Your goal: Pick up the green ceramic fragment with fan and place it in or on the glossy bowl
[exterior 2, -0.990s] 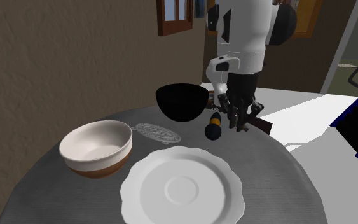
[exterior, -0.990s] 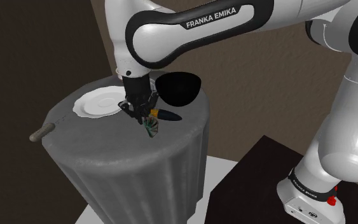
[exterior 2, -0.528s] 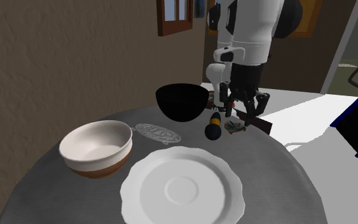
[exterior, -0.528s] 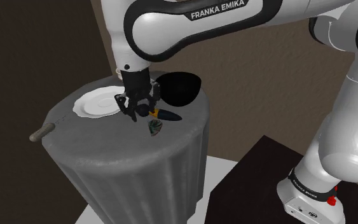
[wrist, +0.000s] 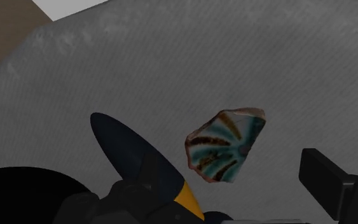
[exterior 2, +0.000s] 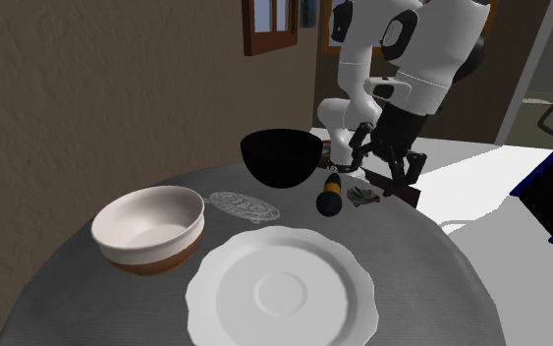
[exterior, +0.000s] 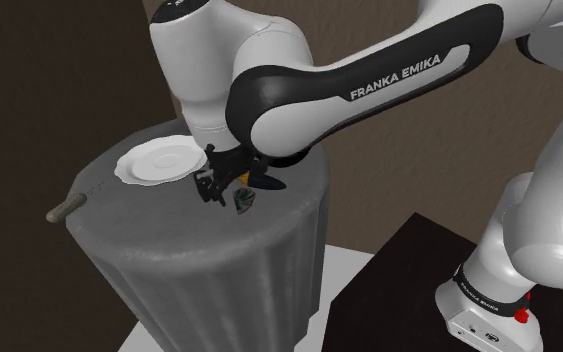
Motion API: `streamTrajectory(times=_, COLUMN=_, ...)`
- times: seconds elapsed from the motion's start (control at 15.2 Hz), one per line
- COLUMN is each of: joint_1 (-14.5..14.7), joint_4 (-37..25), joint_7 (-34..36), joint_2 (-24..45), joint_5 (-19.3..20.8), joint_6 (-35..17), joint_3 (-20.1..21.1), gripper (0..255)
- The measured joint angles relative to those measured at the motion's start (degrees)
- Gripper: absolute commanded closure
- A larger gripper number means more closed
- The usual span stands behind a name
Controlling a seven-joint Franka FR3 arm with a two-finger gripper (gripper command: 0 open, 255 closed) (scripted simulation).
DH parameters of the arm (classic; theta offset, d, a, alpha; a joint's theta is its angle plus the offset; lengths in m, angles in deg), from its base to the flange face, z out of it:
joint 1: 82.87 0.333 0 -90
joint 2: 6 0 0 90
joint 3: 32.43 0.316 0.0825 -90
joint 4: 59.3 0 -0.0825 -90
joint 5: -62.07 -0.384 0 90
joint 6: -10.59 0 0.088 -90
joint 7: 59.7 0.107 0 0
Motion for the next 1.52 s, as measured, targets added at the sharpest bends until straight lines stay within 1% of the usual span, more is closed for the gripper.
streamTrajectory(times=0.26, joint_1=-0.26, joint_4=1.80, joint_7=0.39, joint_2=0.58, joint_5=0.67, joint_6=-2.28, joint_3=-0.28, gripper=0)
streamTrajectory(times=0.59, joint_1=-0.29, joint_4=2.14, joint_7=0.46, joint_2=0.58, joint_5=0.71, joint_6=-2.64, joint_3=-0.31, gripper=0)
streamTrajectory(times=0.66, joint_1=-0.29, joint_4=2.14, joint_7=0.46, joint_2=0.58, joint_5=0.71, joint_6=-2.64, joint_3=-0.31, gripper=255)
streamTrajectory(times=1.32, joint_1=-0.17, joint_4=1.85, joint_7=0.54, joint_2=0.31, joint_5=0.69, joint_6=-2.73, joint_3=-0.15, gripper=255)
streamTrajectory(times=1.52, joint_1=-0.25, joint_4=0.58, joint_7=0.00, joint_2=0.32, joint_5=0.48, joint_6=-1.22, joint_3=-0.20, gripper=255)
